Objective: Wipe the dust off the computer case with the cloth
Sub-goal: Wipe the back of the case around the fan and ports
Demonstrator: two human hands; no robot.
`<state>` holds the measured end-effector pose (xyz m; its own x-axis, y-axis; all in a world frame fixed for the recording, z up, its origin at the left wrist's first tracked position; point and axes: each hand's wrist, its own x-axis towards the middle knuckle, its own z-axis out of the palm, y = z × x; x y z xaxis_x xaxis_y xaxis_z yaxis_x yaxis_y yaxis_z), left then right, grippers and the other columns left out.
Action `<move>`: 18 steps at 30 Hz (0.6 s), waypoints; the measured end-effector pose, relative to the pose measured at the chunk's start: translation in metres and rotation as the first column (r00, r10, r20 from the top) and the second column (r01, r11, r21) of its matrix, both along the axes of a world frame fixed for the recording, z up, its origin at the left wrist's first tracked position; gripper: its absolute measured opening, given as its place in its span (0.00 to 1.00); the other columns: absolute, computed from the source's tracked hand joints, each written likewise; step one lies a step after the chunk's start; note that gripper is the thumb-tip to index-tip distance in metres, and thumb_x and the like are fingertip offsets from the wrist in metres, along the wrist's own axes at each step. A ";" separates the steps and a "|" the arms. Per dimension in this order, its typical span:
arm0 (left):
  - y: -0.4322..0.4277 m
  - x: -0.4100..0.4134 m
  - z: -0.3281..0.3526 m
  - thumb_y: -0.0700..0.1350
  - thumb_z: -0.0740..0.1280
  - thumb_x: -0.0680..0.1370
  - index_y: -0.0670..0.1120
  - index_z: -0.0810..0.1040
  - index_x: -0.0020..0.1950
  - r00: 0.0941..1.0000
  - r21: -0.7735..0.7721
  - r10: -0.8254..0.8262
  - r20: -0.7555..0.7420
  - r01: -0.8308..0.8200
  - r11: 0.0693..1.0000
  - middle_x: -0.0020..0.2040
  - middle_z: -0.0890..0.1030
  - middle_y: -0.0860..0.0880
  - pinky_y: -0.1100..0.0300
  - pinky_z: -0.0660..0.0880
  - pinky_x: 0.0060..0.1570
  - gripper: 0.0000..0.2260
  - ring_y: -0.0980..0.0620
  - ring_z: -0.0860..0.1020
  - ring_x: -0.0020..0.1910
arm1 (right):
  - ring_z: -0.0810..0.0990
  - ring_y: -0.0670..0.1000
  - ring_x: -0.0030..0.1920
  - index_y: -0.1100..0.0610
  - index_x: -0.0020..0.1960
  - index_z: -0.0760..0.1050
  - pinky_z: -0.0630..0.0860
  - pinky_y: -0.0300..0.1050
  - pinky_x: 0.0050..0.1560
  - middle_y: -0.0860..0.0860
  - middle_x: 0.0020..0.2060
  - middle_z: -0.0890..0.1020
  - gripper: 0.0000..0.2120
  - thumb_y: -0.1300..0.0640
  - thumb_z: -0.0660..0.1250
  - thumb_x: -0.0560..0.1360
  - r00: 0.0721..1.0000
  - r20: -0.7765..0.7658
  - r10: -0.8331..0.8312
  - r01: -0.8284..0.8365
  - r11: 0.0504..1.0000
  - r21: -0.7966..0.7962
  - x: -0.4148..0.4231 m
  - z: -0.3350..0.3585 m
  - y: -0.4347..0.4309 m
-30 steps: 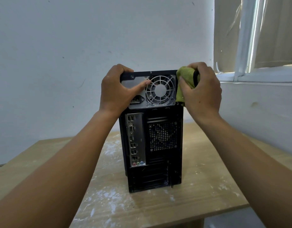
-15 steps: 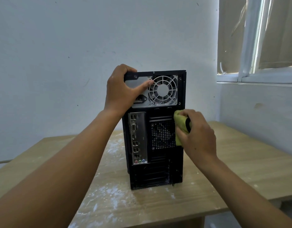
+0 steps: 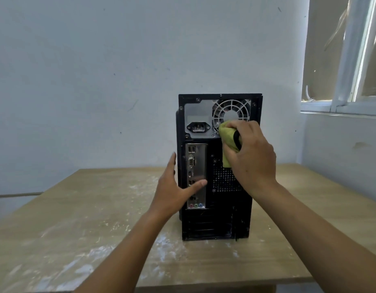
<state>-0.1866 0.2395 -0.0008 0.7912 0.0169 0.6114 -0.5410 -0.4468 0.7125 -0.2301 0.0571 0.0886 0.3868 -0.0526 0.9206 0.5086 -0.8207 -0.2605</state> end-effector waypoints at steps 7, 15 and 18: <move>-0.020 -0.002 -0.002 0.65 0.79 0.61 0.57 0.61 0.75 0.999 -0.118 -0.028 0.035 0.032 0.993 0.64 0.76 0.59 0.54 0.76 0.62 0.48 0.59 0.75 0.63 | 0.79 0.54 0.35 0.53 0.54 0.77 0.73 0.41 0.31 0.51 0.48 0.78 0.17 0.59 0.75 0.67 0.998 0.062 0.032 -0.023 0.988 -0.152 0.002 -0.011 0.014; -0.026 -0.005 0.020 0.48 0.81 0.66 0.59 0.64 0.71 0.992 -0.185 -0.043 0.115 0.064 0.981 0.59 0.78 0.62 0.66 0.77 0.52 0.39 0.63 0.78 0.57 | 0.79 0.52 0.32 0.52 0.53 0.79 0.70 0.38 0.26 0.49 0.45 0.78 0.14 0.55 0.75 0.68 0.998 0.035 0.057 -0.041 0.932 -0.361 0.002 -0.011 0.032; -0.026 -0.002 0.019 0.62 0.81 0.62 0.56 0.53 0.79 0.997 -0.153 -0.007 0.080 0.019 0.988 0.72 0.69 0.57 0.52 0.73 0.66 0.53 0.58 0.69 0.70 | 0.78 0.53 0.32 0.53 0.53 0.79 0.67 0.37 0.31 0.50 0.45 0.78 0.14 0.56 0.74 0.69 0.994 0.092 0.067 -0.032 0.941 -0.338 0.001 0.019 0.029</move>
<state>-0.1886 0.2131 0.0185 0.7412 0.1054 0.6630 -0.6033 -0.3285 0.7267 -0.2288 0.0862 0.1073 0.2857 0.2831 0.9155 0.5601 -0.8245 0.0802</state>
